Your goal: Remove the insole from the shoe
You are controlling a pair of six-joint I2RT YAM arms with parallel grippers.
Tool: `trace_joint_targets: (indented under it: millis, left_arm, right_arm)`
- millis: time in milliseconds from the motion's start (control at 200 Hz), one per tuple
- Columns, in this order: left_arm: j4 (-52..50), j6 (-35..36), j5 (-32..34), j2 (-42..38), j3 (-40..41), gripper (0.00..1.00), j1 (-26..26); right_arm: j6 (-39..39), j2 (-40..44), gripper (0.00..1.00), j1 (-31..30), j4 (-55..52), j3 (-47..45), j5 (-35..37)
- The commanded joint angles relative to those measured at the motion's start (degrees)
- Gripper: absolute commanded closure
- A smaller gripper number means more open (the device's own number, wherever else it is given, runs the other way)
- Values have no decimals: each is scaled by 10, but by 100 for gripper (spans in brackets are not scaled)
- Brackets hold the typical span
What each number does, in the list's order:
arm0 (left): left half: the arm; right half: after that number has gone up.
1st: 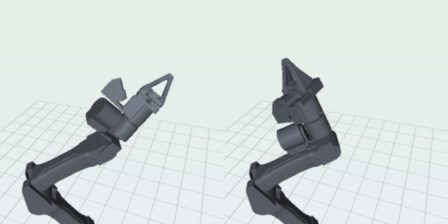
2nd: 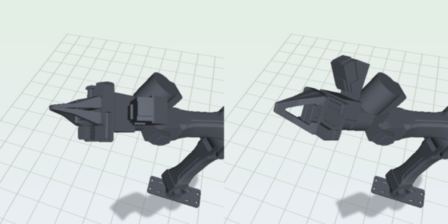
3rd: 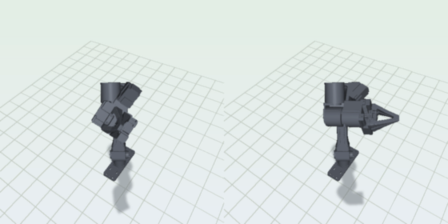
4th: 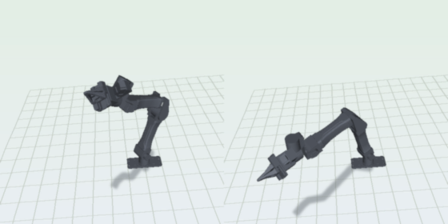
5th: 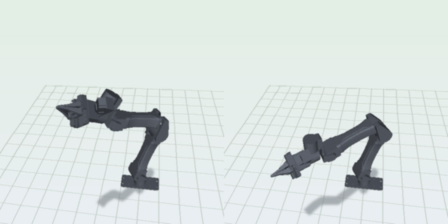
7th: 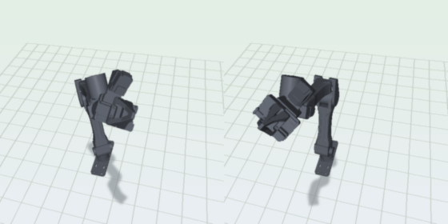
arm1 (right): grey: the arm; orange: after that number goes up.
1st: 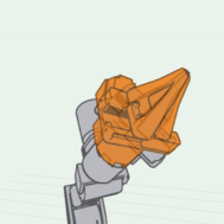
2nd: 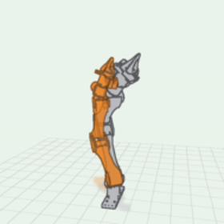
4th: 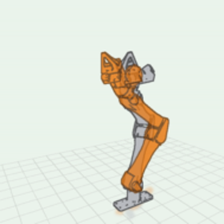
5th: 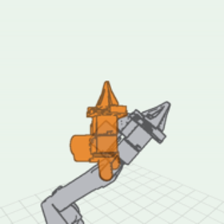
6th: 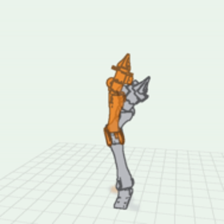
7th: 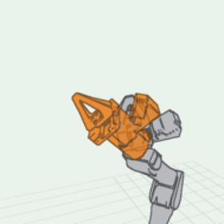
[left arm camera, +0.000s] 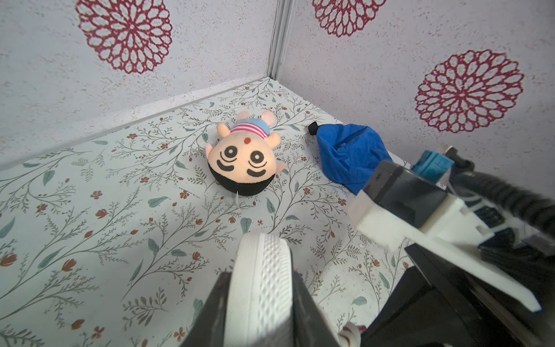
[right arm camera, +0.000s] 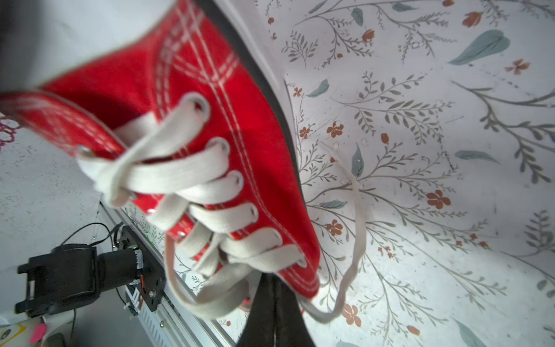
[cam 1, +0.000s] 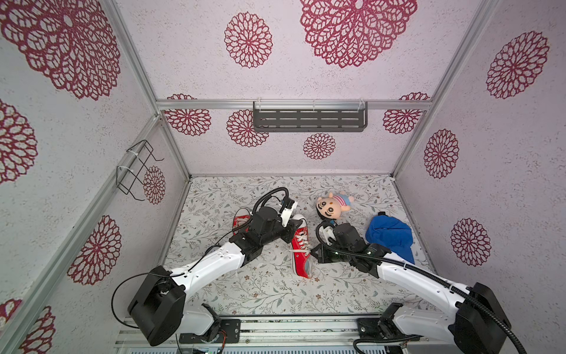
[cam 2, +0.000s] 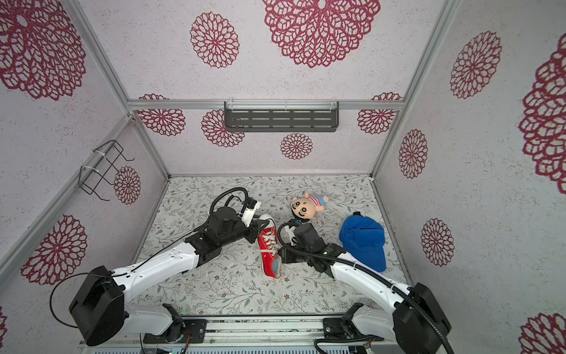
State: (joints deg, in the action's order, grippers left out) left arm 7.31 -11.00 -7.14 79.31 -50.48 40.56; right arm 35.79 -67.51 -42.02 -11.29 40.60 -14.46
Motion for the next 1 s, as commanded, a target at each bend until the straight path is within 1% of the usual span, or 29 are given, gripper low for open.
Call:
trace_joint_targets:
  millis: [0, 65, 135, 185, 255, 295, 395, 480, 580, 776, 996]
  left_arm:
    - [29, -16, 3, -8, 4, 98, -3]
    - [28, -22, 9, -7, 6, 99, -4]
    - [18, -27, 16, -4, 1, 99, -5]
    - [2, -30, 23, 0, -8, 100, -7]
    - [-15, -33, 23, 8, -18, 100, -8]
    - [-18, -34, 23, 11, -20, 100, -8]
    - [-16, -38, 20, 15, -22, 100, -8]
    - [-17, -38, 18, 18, -23, 100, -8]
    - [-14, -39, 12, 21, -24, 100, -8]
    - [-16, -37, 8, 24, -27, 100, -9]
    - [-13, -28, -17, 23, -25, 100, -9]
  right_arm:
    - [2, 41, 80, -6, -19, -23, 46]
    - [-2, 67, 72, -6, -29, -41, 57]
    - [-8, 90, 64, -6, -40, -59, 52]
    - [-11, 102, 62, -7, -40, -72, 41]
    - [-8, 121, 62, -17, -17, -92, 29]
    - [-4, 127, 63, -26, 3, -100, 25]
    - [5, 112, 71, -55, 69, -103, 19]
    - [14, 69, 81, -70, 112, -91, 17]
    - [10, 10, 87, -78, 132, -66, 26]
    - [5, -72, 89, -80, 142, -31, 57]
    - [15, -113, 86, -76, 125, -24, 99]
